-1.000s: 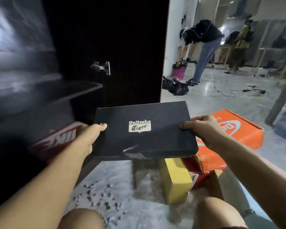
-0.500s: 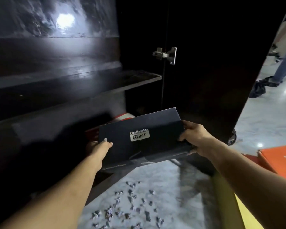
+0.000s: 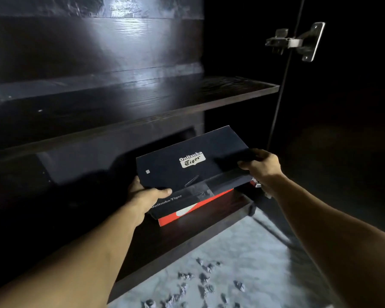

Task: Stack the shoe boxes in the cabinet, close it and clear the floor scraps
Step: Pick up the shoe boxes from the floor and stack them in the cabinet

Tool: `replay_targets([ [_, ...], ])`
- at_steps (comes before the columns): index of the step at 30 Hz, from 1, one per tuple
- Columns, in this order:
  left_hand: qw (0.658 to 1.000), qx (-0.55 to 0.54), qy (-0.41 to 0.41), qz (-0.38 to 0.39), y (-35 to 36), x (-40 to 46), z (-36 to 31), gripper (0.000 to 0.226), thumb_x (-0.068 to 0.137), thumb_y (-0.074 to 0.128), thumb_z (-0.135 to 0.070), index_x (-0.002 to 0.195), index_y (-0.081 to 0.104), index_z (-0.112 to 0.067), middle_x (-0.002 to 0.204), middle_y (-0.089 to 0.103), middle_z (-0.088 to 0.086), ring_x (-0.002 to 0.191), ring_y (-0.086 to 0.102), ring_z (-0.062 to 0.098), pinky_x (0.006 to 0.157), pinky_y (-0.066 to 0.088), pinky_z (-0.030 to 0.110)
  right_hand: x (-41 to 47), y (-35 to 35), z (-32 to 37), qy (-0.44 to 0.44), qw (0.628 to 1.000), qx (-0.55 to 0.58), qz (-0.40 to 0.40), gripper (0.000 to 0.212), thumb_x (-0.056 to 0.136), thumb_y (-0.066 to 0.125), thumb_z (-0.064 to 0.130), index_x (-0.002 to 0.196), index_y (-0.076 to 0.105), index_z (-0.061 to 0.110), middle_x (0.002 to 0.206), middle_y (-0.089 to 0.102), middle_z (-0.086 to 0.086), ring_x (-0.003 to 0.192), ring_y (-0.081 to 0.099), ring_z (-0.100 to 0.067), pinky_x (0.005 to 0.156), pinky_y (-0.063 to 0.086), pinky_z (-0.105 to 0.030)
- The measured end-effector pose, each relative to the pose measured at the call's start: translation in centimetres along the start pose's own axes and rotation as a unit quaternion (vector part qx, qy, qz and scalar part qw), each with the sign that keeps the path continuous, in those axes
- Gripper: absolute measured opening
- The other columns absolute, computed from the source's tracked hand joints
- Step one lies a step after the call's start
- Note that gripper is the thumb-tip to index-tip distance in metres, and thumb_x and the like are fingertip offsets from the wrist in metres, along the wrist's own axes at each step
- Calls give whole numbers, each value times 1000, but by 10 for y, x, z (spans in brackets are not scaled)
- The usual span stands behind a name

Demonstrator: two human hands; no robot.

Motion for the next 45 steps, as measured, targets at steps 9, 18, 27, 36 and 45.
replay_targets([
  [9, 978, 171, 110, -42, 7, 41, -4, 89, 72, 85, -16, 147, 37, -14, 157, 29, 7, 141, 34, 21, 118, 26, 31, 43, 47, -22, -81, 985, -151, 21, 66, 77, 77, 12, 137, 51, 17, 124, 58, -6, 114, 58, -25, 99, 47, -31],
  [18, 811, 424, 380, -134, 35, 42, -24, 50, 64, 86, -5, 112, 71, -2, 120, 67, 19, 116, 61, 39, 100, 42, 57, 5, 113, -3, -324, 833, -447, 16, 37, 98, 49, 18, 135, 54, 14, 141, 50, -18, 130, 43, -44, 85, 52, -49],
  [27, 789, 495, 338, -134, 41, 76, -32, 49, 80, 74, -16, 127, 62, -8, 134, 60, 12, 132, 48, 32, 108, 36, 51, 44, 142, -19, -254, 829, -478, 140, 62, 101, 40, 24, 155, 9, 28, 163, 1, 1, 150, 6, -27, 114, 28, -43],
  [36, 832, 460, 263, -164, 27, 82, -40, 53, 78, 73, -46, 128, 62, -31, 139, 57, -5, 125, 55, 26, 93, 45, 37, 44, 142, 15, -232, 876, -420, 56, 50, 88, 54, 57, 123, 57, 21, 112, 67, -12, 101, 64, -32, 77, 48, -34],
  [45, 822, 500, 225, -155, 32, 81, -39, 52, 89, 60, -48, 138, 50, -34, 149, 45, -8, 132, 47, 20, 104, 37, 33, 46, 156, 15, -201, 871, -431, 120, 67, 85, 67, 43, 140, 36, 20, 133, 53, -9, 116, 55, -33, 91, 47, -38],
])
Point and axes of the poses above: each hand's wrist, its own x-axis towards the middle knuckle, its own y-axis out of the palm, z = x × y, the point moved 8 cm from there along x, towards the middle knuckle
